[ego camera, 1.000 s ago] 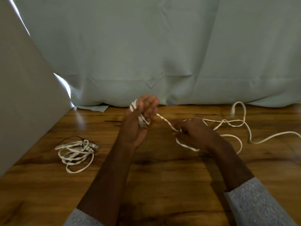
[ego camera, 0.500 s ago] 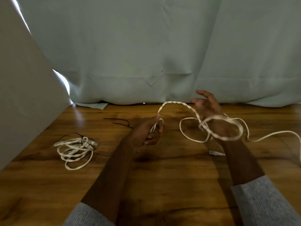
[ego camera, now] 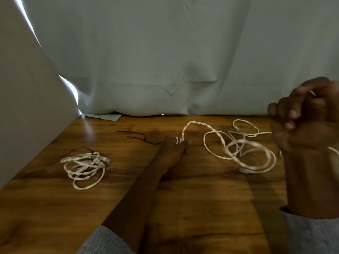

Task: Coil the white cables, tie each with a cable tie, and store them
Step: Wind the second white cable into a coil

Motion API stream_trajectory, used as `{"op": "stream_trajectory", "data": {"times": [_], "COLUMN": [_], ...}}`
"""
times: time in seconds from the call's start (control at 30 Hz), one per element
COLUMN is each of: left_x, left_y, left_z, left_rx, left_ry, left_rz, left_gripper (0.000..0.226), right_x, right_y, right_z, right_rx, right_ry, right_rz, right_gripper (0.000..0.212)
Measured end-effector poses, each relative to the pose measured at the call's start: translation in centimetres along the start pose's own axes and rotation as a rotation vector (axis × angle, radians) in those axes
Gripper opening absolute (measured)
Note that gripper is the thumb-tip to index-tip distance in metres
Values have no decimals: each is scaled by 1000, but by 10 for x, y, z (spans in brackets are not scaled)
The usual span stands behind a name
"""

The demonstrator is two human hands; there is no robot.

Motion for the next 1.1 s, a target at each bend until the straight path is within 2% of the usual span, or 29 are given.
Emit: {"op": "stream_trajectory", "data": {"times": [0.03, 0.07, 0.13, 0.2, 0.27, 0.33, 0.43, 0.47, 0.57, 0.67, 0.83, 0.9, 1.0, 1.1], "left_x": [-2, -3, -6, -8, -10, -11, -10, -10, -9, -11, -11, -4, 20, 43], "left_y": [-1, -2, -2, 0, 1, 1, 0, 0, -2, -4, -2, 11, 38, 53], "left_z": [0, 0, 1, 2, 2, 2, 2, 2, 2, 0, 4, 6, 13, 24], "left_rx": [-20, -35, -57, -83, -105, -104, -83, -78, -40, -28, -148, -231, -296, -159], "left_ry": [7, 9, 17, 33, 48, 41, 42, 38, 5, -2, 39, 44, 83, 70], "left_rz": [28, 52, 83, 105, 113, 102, 79, 78, 90, 88, 41, -92, -355, -586], "left_gripper": [43, 43, 42, 40, 38, 37, 46, 49, 53, 48, 38, 42, 43, 48], "right_x": [2, 6, 22, 50, 76, 84, 75, 72, 68, 66, 66, 67, 67, 58], "right_y": [9, 21, 53, 84, 86, 75, 62, 55, 41, 49, 79, 80, 70, 43], "right_z": [0, 2, 12, 34, 67, 96, 121, 125, 123, 112, 106, 107, 101, 107], "right_rx": [-8, 47, 191, 455, 745, 977, 1412, 1521, 1630, 1575, 1160, 1189, 1253, 1144], "right_ry": [94, 205, 410, 596, 813, 865, 658, 598, 547, 379, 1, -97, -132, 0], "right_rz": [-110, -210, -446, -728, -872, -824, -846, -807, -585, -455, -286, -220, -59, -4], "right_gripper": [64, 64, 41, 32, 17, 19, 24, 28, 33, 31, 25, 29, 26, 23]}}
Point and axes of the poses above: each hand's wrist, its own x-axis away from the middle knuckle, its own y-axis out of the palm, z = x × y, the point moved 8 cm from there along -x, towards the middle knuckle, and after that the axes turned 10 degrees about -y, right-handed, at the moved point
